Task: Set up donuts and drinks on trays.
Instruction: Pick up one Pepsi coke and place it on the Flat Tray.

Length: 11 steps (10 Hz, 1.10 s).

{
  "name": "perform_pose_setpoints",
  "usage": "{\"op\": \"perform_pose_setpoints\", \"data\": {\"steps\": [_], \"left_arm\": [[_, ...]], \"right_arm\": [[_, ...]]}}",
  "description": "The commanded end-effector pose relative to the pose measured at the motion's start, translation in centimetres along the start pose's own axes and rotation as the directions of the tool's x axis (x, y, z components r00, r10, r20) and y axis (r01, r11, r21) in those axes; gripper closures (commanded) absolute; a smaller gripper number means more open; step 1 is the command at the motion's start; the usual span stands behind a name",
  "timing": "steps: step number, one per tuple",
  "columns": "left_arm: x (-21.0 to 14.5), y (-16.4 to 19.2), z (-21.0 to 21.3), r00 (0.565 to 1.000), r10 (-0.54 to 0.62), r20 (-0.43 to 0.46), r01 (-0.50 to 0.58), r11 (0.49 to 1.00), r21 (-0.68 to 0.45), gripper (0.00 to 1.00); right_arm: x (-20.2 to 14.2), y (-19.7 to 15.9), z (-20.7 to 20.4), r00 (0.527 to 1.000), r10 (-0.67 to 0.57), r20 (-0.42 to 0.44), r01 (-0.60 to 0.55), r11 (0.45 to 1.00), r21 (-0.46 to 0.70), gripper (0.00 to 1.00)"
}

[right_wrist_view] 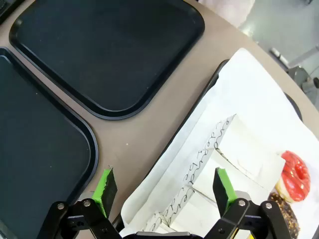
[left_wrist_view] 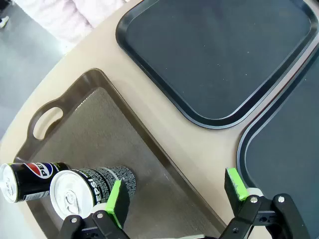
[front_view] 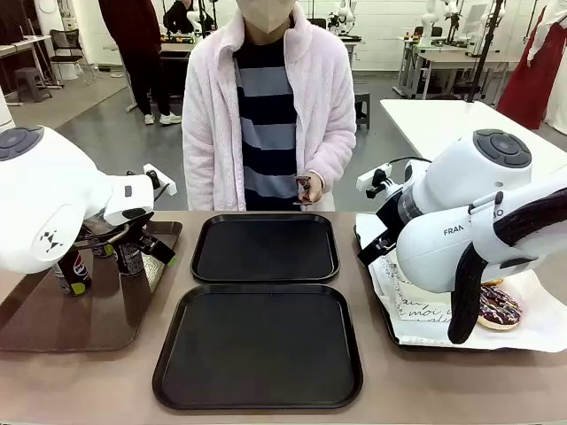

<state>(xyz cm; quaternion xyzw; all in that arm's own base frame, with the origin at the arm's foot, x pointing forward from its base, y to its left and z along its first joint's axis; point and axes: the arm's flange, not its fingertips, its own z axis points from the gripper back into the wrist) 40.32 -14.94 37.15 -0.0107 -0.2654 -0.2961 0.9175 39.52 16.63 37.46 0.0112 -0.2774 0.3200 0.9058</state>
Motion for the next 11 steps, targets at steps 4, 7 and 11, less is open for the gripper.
{"op": "perform_pose_setpoints", "data": {"steps": [4, 7, 11], "left_arm": [[0.0, -0.01, 0.0, 1.0, 0.0, 0.0, 0.0, 1.0, 0.0, 0.0], [0.0, -0.01, 0.0, 1.0, 0.0, 0.0, 0.0, 1.0, 0.0, 0.0], [0.0, -0.01, 0.0, 1.0, 0.0, 0.0, 0.0, 1.0, 0.0, 0.0]], "right_arm": [[0.0, 0.0, 0.0, 1.0, 0.0, 0.0, 0.0, 1.0, 0.0, 0.0], [0.0, 0.0, 0.0, 1.0, 0.0, 0.0, 0.0, 1.0, 0.0, 0.0], [0.0, 0.0, 0.0, 1.0, 0.0, 0.0, 0.0, 1.0, 0.0, 0.0]]}}
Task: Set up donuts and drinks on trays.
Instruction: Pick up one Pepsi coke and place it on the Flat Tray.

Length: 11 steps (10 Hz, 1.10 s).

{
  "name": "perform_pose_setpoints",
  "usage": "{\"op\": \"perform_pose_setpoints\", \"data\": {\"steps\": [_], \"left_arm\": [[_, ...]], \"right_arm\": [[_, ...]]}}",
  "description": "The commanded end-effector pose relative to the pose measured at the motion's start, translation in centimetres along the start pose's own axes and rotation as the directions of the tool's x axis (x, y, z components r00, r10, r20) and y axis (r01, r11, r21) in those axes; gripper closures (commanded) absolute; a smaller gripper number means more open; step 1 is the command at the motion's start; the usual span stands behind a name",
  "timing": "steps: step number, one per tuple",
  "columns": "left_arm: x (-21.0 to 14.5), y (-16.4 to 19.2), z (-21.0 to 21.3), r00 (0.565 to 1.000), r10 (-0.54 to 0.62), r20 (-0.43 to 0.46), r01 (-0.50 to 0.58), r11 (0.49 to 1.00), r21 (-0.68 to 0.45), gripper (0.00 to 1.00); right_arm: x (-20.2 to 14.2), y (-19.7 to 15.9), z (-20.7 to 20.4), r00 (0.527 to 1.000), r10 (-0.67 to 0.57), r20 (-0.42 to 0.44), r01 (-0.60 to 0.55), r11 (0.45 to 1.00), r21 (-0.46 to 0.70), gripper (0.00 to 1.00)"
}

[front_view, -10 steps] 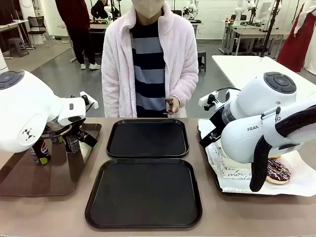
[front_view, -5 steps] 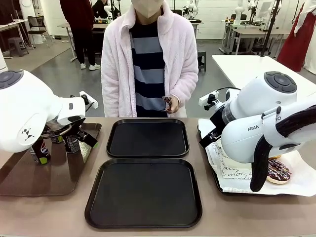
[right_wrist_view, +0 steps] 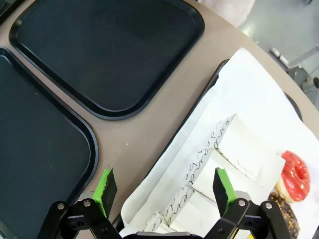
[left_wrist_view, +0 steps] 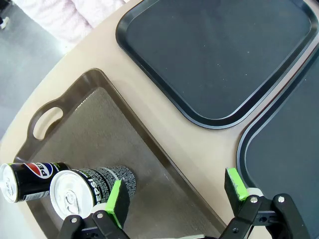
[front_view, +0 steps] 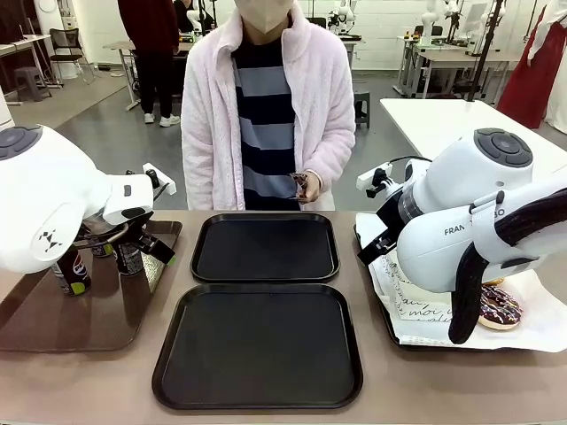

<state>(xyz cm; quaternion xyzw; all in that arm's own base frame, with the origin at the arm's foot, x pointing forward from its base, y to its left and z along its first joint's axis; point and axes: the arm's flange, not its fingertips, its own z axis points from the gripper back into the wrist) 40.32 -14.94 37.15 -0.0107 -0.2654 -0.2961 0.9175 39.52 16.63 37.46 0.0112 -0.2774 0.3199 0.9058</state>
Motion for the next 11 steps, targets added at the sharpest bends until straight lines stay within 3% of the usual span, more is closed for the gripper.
{"op": "perform_pose_setpoints", "data": {"steps": [1, 2, 3, 4, 5, 7, 9, 10, 11], "left_arm": [[0.0, 0.0, 0.0, 1.0, 0.0, 0.0, 0.0, 1.0, 0.0, 0.0], [0.0, 0.0, 0.0, 1.0, 0.0, 0.0, 0.0, 1.0, 0.0, 0.0], [-0.3, -0.8, 2.9, 0.994, 0.062, -0.091, -0.063, 0.998, -0.01, 0.0], [-1.1, -1.8, 6.6, 0.987, -0.005, -0.158, -0.019, 0.988, -0.152, 0.0], [-3.4, -2.9, 9.8, 0.98, -0.057, -0.189, 0.025, 0.986, -0.167, 0.0], [-6.2, -3.0, 12.8, 0.961, -0.11, -0.255, 0.07, 0.985, -0.158, 0.0], [-9.4, -3.2, 14.2, 0.959, -0.092, -0.269, 0.056, 0.989, -0.137, 0.0], [-9.8, -3.4, 13.8, 0.976, -0.109, -0.19, 0.096, 0.993, -0.075, 0.0], [-3.0, -2.7, 14.8, 0.956, -0.086, -0.281, 0.04, 0.985, -0.165, 0.0]], "right_arm": [[0.0, 0.0, 0.0, 1.0, 0.0, 0.0, 0.0, 1.0, 0.0, 0.0], [0.0, 0.0, 0.0, 1.0, 0.0, 0.0, 0.0, 1.0, 0.0, 0.0], [-0.7, 1.2, 2.5, 0.999, 0.049, -0.009, -0.049, 0.999, -0.017, 0.0], [-2.0, 2.3, 5.7, 0.997, 0.071, -0.012, -0.071, 0.997, 0.033, 0.0], [-4.0, 3.2, 8.1, 0.994, 0.107, -0.034, -0.105, 0.993, 0.062, 0.0], [-8.2, 4.7, 11.8, 0.975, 0.158, -0.158, -0.147, 0.986, 0.079, 0.0], [-12.0, 6.9, 14.3, 0.95, 0.222, -0.218, -0.212, 0.975, 0.069, 0.0], [-12.2, 6.9, 13.9, 0.952, 0.258, -0.168, -0.257, 0.966, 0.023, 0.0], [-0.7, 4.3, 13.2, 0.965, 0.161, -0.208, -0.146, 0.986, 0.085, 0.0]]}}
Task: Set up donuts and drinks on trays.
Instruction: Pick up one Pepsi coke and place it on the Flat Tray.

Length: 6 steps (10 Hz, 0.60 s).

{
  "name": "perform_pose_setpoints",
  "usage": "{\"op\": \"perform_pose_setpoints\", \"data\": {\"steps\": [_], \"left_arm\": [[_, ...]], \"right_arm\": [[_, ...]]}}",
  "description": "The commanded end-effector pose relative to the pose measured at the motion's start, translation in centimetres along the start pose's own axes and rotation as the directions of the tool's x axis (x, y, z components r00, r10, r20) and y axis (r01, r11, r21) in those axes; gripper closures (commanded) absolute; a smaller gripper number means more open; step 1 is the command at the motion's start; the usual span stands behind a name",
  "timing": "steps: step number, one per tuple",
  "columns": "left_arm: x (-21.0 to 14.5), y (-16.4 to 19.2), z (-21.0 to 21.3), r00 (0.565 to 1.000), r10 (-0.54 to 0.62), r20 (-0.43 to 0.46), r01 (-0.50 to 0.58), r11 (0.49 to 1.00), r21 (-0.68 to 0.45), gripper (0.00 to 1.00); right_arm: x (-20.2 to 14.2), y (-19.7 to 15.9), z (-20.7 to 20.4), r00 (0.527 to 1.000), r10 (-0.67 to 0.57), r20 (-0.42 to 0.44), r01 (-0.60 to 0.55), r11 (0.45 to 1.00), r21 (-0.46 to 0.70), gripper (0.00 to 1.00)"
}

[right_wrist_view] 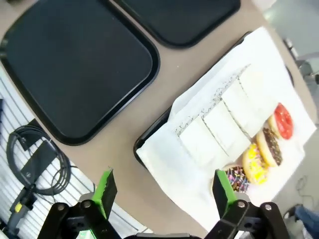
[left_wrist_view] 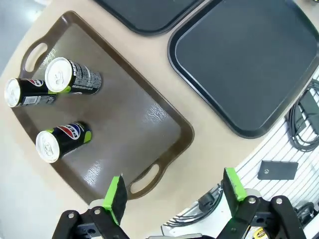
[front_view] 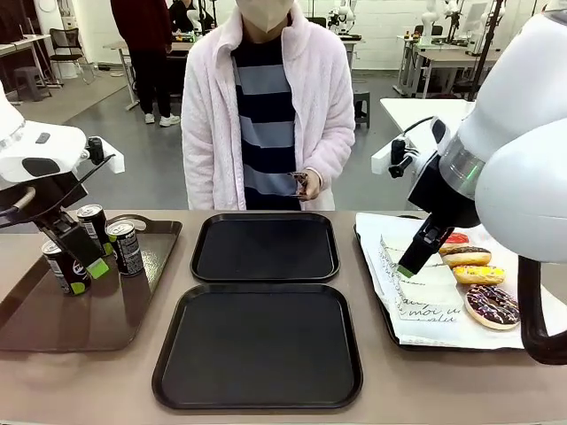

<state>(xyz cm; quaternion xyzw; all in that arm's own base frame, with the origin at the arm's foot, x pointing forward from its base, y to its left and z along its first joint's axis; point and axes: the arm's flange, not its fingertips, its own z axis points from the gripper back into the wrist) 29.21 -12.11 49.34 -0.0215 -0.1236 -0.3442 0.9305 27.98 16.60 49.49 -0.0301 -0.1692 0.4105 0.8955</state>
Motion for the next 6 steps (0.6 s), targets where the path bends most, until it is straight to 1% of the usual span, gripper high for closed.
{"op": "perform_pose_setpoints", "data": {"steps": [1, 2, 3, 4, 5, 6], "left_arm": [[0.5, -0.4, -1.5, 1.0, 0.005, -0.027, -0.006, 1.0, -0.031, 0.0], [0.5, -0.4, -1.5, 1.0, 0.005, -0.027, -0.006, 1.0, -0.031, 0.0], [0.1, 0.0, -0.4, 1.0, 0.002, -0.01, -0.002, 1.0, -0.009, 0.0], [-0.8, 2.3, 0.3, 0.982, 0.18, 0.048, -0.171, 0.974, -0.149, 0.0], [-2.2, 4.6, 0.8, 0.956, 0.281, 0.084, -0.24, 0.914, -0.327, 0.0], [-3.2, 6.7, 0.9, 0.931, 0.352, 0.094, -0.274, 0.847, -0.456, 0.0]], "right_arm": [[1.0, -0.8, -2.5, 0.999, -0.034, 0.006, 0.033, 0.999, 0.027, 0.0], [0.0, 0.0, 0.0, 1.0, 0.0, 0.0, 0.0, 1.0, 0.0, 0.0], [-1.6, -3.4, -0.9, 0.963, -0.255, 0.088, 0.21, 0.913, 0.35, 0.0], [-4.2, -7.0, -1.0, 0.887, -0.448, 0.115, 0.309, 0.76, 0.571, 0.0], [-7.2, -10.2, -1.4, 0.803, -0.584, 0.117, 0.326, 0.595, 0.735, 0.0], [-9.8, -12.9, -2.1, 0.714, -0.694, 0.094, 0.327, 0.449, 0.832, 0.0]]}}
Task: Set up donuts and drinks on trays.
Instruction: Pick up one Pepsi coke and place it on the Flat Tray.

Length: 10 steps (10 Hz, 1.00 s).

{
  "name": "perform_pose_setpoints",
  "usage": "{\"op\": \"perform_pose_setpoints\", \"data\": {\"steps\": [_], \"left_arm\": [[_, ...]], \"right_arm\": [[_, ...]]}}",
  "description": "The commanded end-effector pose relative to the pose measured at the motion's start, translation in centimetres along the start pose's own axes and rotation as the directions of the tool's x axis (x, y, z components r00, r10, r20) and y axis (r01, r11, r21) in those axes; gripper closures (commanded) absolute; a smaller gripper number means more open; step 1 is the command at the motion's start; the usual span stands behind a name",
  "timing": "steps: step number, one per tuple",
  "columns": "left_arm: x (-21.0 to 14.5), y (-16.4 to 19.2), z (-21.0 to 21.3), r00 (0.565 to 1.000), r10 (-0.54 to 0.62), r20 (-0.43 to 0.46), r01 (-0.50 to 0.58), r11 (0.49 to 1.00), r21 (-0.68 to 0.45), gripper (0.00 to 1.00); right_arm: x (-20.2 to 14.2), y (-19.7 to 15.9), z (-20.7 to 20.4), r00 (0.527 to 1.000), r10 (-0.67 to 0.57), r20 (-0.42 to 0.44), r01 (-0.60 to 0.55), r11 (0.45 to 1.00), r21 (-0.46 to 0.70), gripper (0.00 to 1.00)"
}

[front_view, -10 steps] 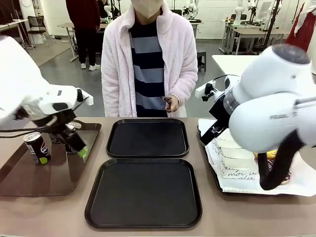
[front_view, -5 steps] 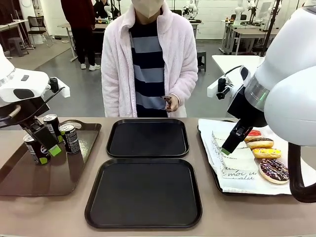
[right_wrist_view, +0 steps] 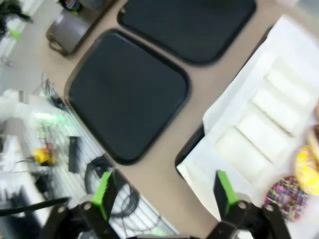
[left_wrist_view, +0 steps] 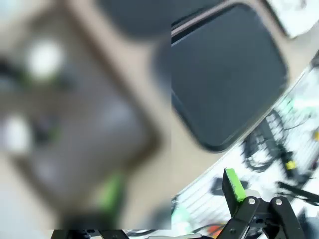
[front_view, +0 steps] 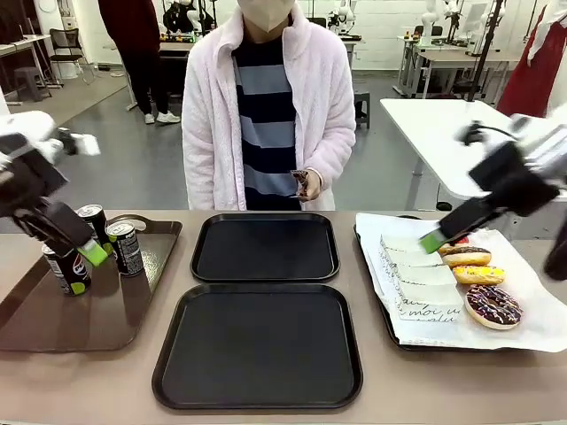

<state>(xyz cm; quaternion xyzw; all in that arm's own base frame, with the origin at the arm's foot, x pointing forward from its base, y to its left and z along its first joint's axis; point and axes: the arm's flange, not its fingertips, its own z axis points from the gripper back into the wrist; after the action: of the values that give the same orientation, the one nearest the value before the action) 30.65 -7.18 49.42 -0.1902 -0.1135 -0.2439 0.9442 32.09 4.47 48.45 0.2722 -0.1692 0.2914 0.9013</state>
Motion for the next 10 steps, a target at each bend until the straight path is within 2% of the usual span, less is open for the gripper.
{"op": "perform_pose_setpoints", "data": {"steps": [1, 2, 3, 4, 5, 7, 10], "left_arm": [[-1.5, 4.1, 2.0, 0.982, 0.151, 0.109, -0.113, 0.949, -0.296, 0.0], [-2.3, 6.7, 3.1, 0.966, 0.216, 0.142, -0.142, 0.903, -0.405, 0.0], [-3.4, 9.2, 4.2, 0.946, 0.276, 0.173, -0.157, 0.852, -0.5, 0.0], [-5.0, 12.0, 5.4, 0.916, 0.351, 0.197, -0.189, 0.807, -0.56, 0.0], [-6.1, 14.3, 6.3, 0.885, 0.413, 0.212, -0.221, 0.777, -0.59, 0.0], [-8.6, 18.1, 7.2, 0.823, 0.528, 0.212, -0.311, 0.729, -0.609, 0.0], [-10.9, 21.1, 8.0, 0.757, 0.619, 0.211, -0.389, 0.685, -0.616, 0.0]], "right_arm": [[-3.7, -6.1, 2.3, 0.876, -0.443, 0.189, 0.297, 0.806, 0.512, 0.0], [-5.4, -8.8, 3.2, 0.85, -0.499, 0.169, 0.31, 0.732, 0.606, 0.0], [-7.1, -11.1, 4.4, 0.82, -0.546, 0.172, 0.324, 0.691, 0.646, 0.0], [-9.3, -13.6, 6.2, 0.766, -0.613, 0.194, 0.354, 0.654, 0.669, 0.0], [-11.2, -15.2, 7.8, 0.715, -0.664, 0.221, 0.378, 0.632, 0.676, 0.0], [-14.4, -17.3, 11.3, 0.649, -0.725, 0.232, 0.443, 0.607, 0.66, 0.0], [-16.0, -18.5, 14.1, 0.629, -0.755, 0.184, 0.554, 0.601, 0.576, 0.0]]}}
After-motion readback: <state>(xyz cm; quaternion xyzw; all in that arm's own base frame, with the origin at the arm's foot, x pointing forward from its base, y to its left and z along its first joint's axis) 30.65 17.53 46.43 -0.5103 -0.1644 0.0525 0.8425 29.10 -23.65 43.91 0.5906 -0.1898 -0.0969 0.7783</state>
